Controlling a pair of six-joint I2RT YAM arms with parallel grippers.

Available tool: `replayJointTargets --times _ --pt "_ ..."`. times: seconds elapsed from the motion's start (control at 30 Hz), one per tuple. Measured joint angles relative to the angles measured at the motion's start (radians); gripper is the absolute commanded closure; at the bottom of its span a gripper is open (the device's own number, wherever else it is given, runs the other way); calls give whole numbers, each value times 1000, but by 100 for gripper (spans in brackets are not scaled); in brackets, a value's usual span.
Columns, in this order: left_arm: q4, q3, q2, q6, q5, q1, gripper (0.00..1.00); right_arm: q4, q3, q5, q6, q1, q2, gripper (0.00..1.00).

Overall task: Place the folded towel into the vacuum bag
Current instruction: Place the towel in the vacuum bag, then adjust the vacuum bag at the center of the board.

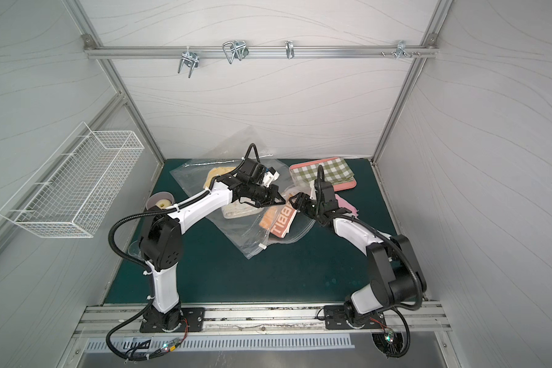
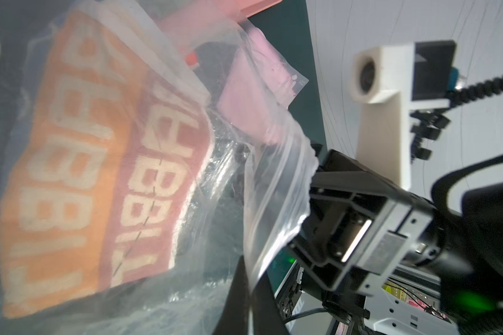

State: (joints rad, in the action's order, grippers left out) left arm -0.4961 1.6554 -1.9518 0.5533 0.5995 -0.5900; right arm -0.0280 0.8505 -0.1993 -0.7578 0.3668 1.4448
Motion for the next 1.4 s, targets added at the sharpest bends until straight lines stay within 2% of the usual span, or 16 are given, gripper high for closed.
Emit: replayJointTargets --times 0.23,0.47,0.57,0.73,0.83,1.0,1.17,1.3,1.4 --pt "0 -5 0 8 -10 3 100 157 -64 137 23 -87 -55 39" --pt "3 -8 0 8 -4 3 100 145 -164 114 38 -92 -27 47" --pt "10 -15 0 8 0 4 100 78 -161 82 58 -95 47 59" --pt "51 -54 12 29 23 16 100 -39 -144 7 68 -97 153 88" --pt "85 -85 27 57 43 42 100 -82 -142 -21 67 -97 165 97" --pt "125 -100 56 90 62 117 100 -121 -141 -80 67 -97 120 100" --pt "121 -90 99 70 62 187 100 -195 -112 -212 44 -97 6 100" --pt "90 -32 108 26 47 233 100 -323 -51 -343 -24 -97 -39 100" --pt "72 23 110 -1 48 266 100 -356 -7 -373 -50 -97 -46 100"
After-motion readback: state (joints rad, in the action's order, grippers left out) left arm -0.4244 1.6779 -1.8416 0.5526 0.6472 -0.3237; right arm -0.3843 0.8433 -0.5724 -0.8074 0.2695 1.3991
